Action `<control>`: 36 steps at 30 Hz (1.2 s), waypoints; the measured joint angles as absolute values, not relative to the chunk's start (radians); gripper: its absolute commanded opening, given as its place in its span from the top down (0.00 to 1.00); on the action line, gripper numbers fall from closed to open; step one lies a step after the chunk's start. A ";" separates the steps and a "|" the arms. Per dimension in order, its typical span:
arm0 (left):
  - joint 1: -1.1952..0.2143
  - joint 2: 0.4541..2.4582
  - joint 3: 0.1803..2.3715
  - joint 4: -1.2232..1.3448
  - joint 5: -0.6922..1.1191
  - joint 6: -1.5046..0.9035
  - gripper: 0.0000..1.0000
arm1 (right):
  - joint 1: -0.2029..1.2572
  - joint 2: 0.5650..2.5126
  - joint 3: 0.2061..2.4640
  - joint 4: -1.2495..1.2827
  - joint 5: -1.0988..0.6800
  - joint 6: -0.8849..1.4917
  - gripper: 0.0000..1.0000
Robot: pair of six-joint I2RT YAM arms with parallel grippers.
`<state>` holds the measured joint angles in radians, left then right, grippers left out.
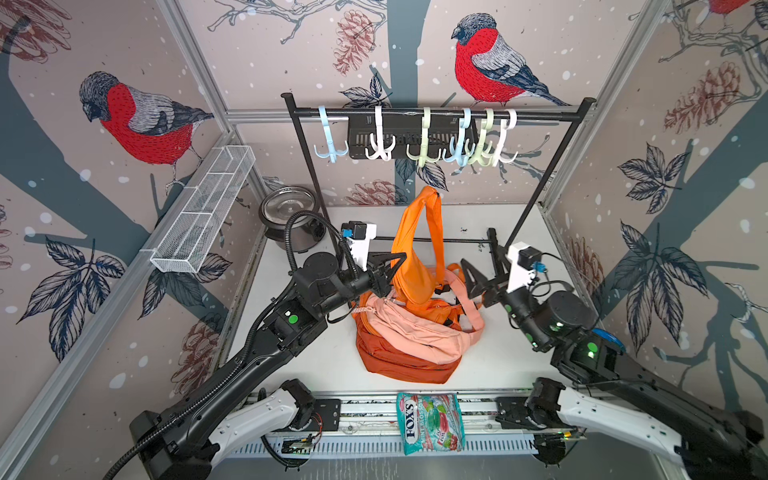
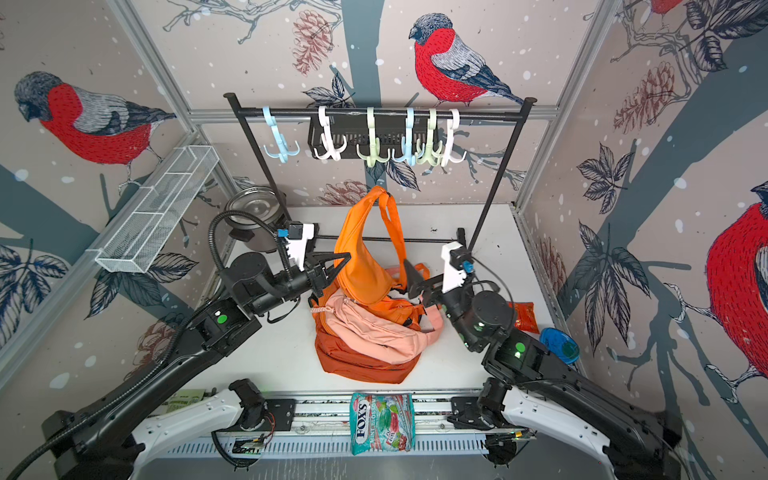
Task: Hang the bag on a hook
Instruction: Pick up the bag from the bag.
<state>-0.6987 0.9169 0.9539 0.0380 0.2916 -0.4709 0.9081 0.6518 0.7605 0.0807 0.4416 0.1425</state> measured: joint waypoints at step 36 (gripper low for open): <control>-0.663 0.717 1.044 -0.175 0.527 -0.344 1.00 | 0.401 1.008 0.667 0.350 -0.488 0.247 0.01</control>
